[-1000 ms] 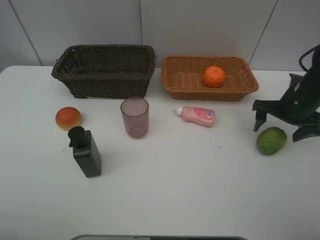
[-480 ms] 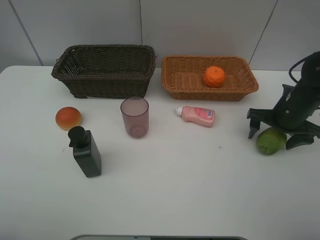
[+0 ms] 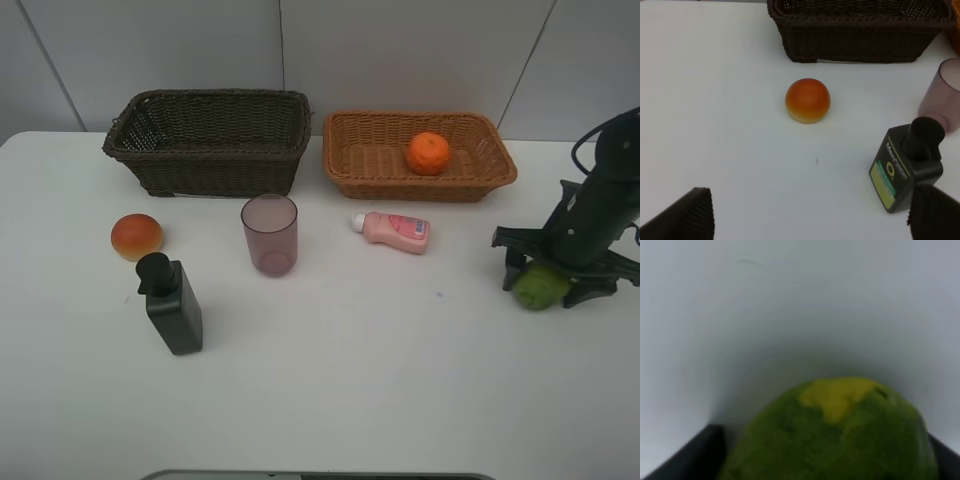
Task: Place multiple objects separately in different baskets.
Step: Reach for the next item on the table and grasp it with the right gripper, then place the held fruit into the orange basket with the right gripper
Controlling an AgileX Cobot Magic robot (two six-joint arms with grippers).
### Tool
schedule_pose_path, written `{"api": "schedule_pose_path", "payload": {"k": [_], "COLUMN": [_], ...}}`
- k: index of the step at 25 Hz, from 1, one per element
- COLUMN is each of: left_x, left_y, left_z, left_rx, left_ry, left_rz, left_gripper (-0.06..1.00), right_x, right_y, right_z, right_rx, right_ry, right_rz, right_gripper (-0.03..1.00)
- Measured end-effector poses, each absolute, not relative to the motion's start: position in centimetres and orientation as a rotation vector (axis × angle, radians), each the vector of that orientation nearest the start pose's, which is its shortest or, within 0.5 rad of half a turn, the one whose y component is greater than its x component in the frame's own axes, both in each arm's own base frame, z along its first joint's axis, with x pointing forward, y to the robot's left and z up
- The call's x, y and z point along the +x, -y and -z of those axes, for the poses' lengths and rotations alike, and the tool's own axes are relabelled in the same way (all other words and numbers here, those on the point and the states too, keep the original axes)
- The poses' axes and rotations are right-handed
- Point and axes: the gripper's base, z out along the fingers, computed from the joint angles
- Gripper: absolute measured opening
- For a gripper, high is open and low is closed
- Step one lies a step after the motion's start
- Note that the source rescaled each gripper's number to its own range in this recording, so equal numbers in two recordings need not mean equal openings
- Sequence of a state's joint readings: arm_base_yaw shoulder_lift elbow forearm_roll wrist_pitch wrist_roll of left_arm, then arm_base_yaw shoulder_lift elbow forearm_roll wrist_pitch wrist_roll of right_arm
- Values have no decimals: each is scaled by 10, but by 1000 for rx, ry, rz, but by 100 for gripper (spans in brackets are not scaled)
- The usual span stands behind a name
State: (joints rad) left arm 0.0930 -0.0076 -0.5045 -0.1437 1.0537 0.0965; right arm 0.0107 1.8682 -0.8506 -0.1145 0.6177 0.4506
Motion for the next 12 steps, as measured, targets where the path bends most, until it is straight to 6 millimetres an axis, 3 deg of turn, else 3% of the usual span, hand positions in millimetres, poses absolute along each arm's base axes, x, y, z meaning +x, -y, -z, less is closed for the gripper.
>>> {"api": "schedule_pose_path", "payload": {"k": [12], "left_x": [-6], "left_y": [12], "left_z": [-280], "left_rx": [11], "left_ry": [-2017], "left_rz": [51], "left_gripper": [100], "right_x": [289], "right_y": [3], "right_z": [-103], "right_rx": [542], "right_ry": [-3056], "right_rz": [89], "right_gripper": [26]}}
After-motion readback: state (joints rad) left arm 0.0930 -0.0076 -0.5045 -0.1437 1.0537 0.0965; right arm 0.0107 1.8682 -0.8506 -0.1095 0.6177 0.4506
